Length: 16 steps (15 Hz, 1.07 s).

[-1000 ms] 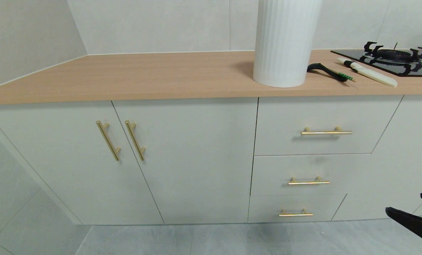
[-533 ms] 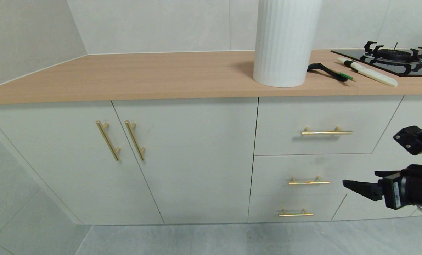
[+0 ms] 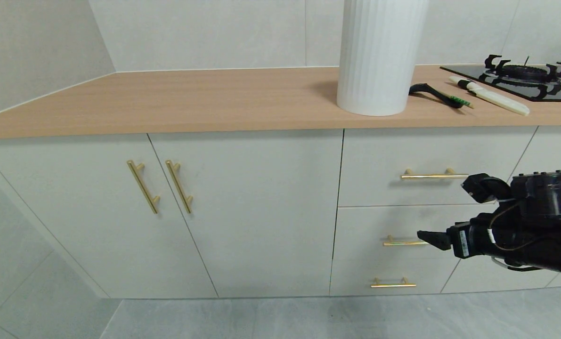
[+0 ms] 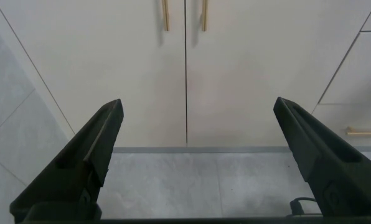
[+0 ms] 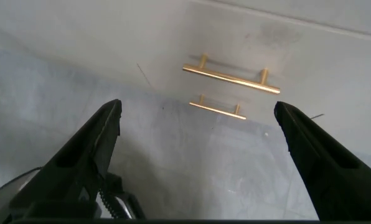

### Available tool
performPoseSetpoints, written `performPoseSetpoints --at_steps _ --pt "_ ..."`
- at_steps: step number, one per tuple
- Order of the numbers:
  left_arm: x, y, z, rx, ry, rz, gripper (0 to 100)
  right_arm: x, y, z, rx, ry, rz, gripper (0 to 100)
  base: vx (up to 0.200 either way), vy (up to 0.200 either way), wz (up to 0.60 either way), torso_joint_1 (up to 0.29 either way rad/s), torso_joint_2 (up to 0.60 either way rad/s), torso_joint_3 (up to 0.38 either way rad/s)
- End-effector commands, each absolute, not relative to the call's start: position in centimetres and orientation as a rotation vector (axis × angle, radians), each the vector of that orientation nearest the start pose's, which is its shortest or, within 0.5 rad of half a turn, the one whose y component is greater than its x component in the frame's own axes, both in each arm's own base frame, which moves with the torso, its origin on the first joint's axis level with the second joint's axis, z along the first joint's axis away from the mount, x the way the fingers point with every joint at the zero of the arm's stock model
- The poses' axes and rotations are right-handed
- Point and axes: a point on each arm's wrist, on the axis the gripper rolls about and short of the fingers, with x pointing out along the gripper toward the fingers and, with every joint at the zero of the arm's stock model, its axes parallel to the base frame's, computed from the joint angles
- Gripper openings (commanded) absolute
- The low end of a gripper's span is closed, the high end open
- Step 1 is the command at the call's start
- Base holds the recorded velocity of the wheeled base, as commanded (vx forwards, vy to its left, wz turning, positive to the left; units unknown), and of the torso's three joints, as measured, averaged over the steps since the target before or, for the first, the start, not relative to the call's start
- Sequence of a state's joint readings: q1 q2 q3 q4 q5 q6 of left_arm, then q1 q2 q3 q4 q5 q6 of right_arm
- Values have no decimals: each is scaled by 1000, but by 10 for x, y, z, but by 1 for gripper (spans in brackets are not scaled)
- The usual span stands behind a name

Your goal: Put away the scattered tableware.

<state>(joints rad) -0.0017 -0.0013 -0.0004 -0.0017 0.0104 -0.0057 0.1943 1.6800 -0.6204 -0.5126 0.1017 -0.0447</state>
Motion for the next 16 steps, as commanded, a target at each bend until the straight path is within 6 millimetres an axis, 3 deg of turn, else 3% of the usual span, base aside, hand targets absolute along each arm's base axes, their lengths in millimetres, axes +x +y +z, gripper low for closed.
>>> performPoseSetpoints --at_steps 1,9,16 --pt "-23 0 76 -6 -2 9 100 285 59 95 -68 609 296 100 0 0 0 0 0 0" --pt "-23 0 76 -6 -2 9 100 321 53 46 -38 602 151 100 0 0 0 0 0 0" --pt "-23 0 76 -6 -2 9 100 327 50 37 -31 596 134 100 0 0 0 0 0 0"
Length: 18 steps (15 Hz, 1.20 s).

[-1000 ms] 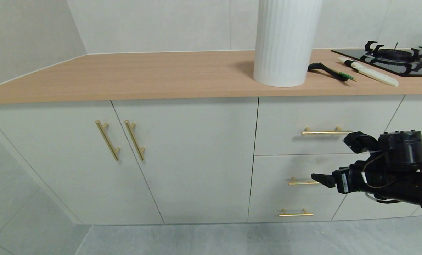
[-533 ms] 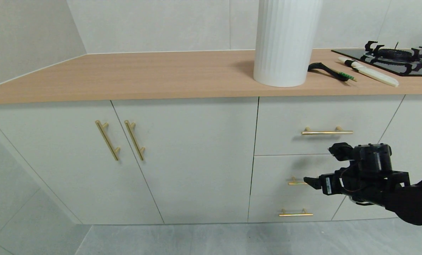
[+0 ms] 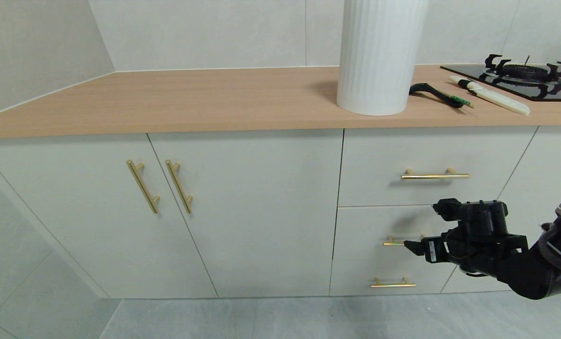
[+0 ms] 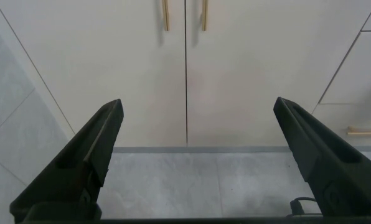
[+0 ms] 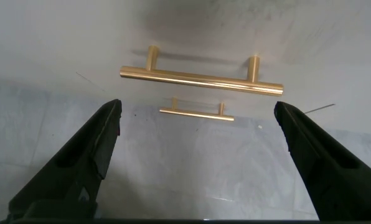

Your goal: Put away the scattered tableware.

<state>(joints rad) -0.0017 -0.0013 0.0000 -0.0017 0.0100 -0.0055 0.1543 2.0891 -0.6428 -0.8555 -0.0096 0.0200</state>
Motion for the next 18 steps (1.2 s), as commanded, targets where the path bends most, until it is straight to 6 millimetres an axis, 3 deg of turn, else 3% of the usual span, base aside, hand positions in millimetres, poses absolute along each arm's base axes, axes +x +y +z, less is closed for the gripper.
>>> performPoseSetpoints --at_steps 1,9,18 --pt "-23 0 76 -6 -3 9 100 329 51 34 -20 600 124 100 0 0 0 0 0 0" --pt "-23 0 76 -6 -2 9 100 361 51 -3 -20 555 -7 100 0 0 0 0 0 0" --pt "-23 0 76 -6 -3 8 100 368 49 -17 -24 573 -30 100 0 0 0 0 0 0"
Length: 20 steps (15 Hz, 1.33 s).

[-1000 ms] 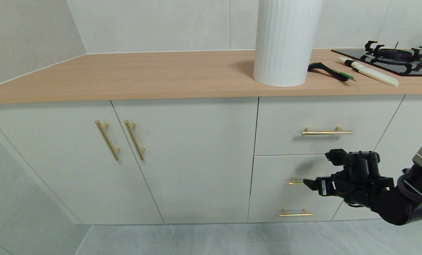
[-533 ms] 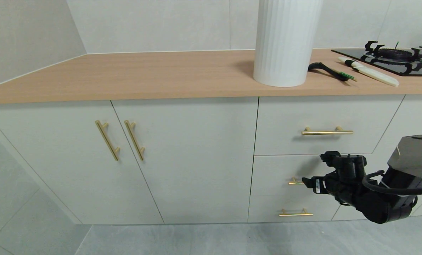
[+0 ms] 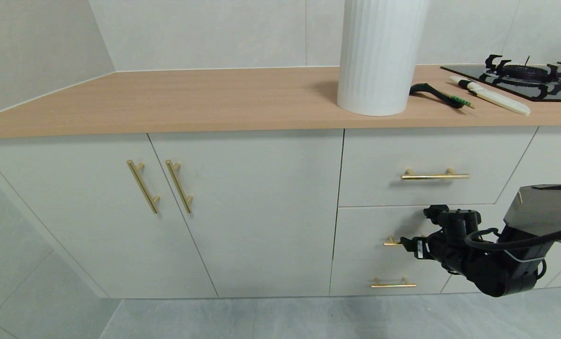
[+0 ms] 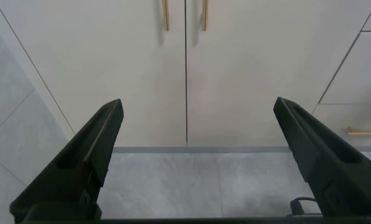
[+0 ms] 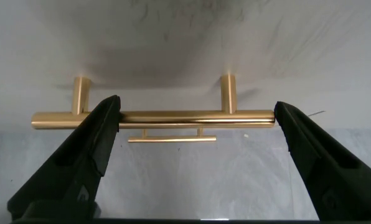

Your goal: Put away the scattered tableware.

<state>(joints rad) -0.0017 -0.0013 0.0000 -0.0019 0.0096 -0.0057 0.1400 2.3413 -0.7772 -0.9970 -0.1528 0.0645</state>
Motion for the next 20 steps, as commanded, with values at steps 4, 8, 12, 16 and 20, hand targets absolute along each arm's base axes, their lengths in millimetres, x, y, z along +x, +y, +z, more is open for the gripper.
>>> performPoseSetpoints --at_steps 4,8,12,16,20 --pt "-23 0 76 -6 -2 9 100 365 48 -17 -28 588 -30 100 0 0 0 0 0 0" --pt "-23 0 76 -6 -2 9 100 361 48 -17 -34 627 -31 100 0 0 0 0 0 0" --pt "-23 0 76 -6 -2 9 100 357 47 -11 -37 641 -31 100 0 0 0 0 0 0" --pt "-23 0 76 -6 -2 9 100 339 44 29 -42 699 -24 100 0 0 0 0 0 0" --pt "-23 0 76 -6 -3 9 100 315 44 71 -51 757 8 100 0 0 0 0 0 0"
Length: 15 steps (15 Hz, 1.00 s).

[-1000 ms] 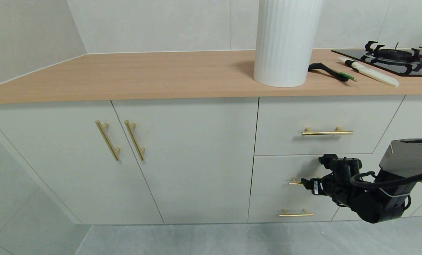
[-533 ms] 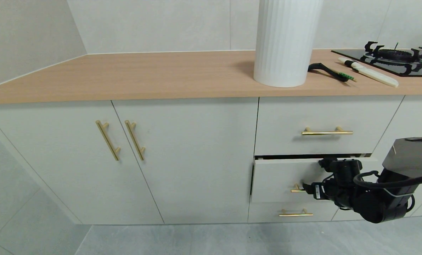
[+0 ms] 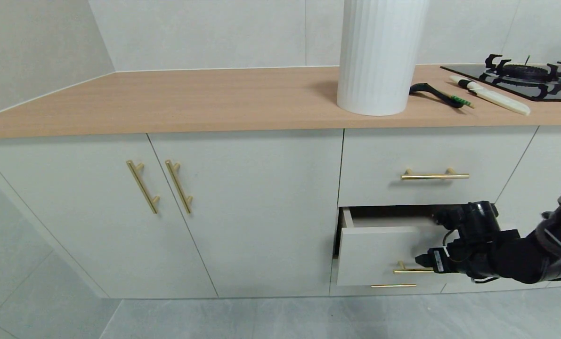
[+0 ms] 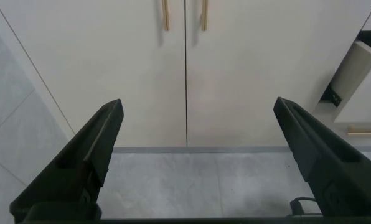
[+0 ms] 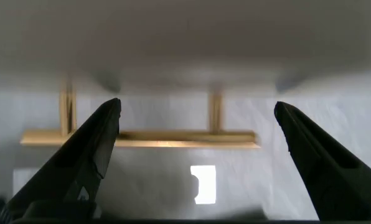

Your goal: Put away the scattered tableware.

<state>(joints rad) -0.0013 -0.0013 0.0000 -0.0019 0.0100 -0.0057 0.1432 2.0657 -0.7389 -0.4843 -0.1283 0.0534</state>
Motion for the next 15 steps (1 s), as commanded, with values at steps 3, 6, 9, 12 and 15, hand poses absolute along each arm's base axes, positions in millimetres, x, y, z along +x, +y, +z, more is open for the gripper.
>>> performPoseSetpoints --at_steps 3,6,9,12,15 --pt "-23 0 76 -6 -3 9 100 292 54 107 -56 743 70 100 0 0 0 0 0 0" --pt "-23 0 76 -6 -3 9 100 279 62 130 -52 660 103 100 0 0 0 0 0 0" --pt "-23 0 76 -6 -2 9 100 280 66 131 -48 638 115 100 0 0 0 0 0 0" --pt "-23 0 76 -6 -3 9 100 297 70 112 -46 612 99 100 0 0 0 0 0 0" --pt "-23 0 76 -6 -3 9 100 317 74 82 -46 568 67 100 0 0 0 0 0 0"
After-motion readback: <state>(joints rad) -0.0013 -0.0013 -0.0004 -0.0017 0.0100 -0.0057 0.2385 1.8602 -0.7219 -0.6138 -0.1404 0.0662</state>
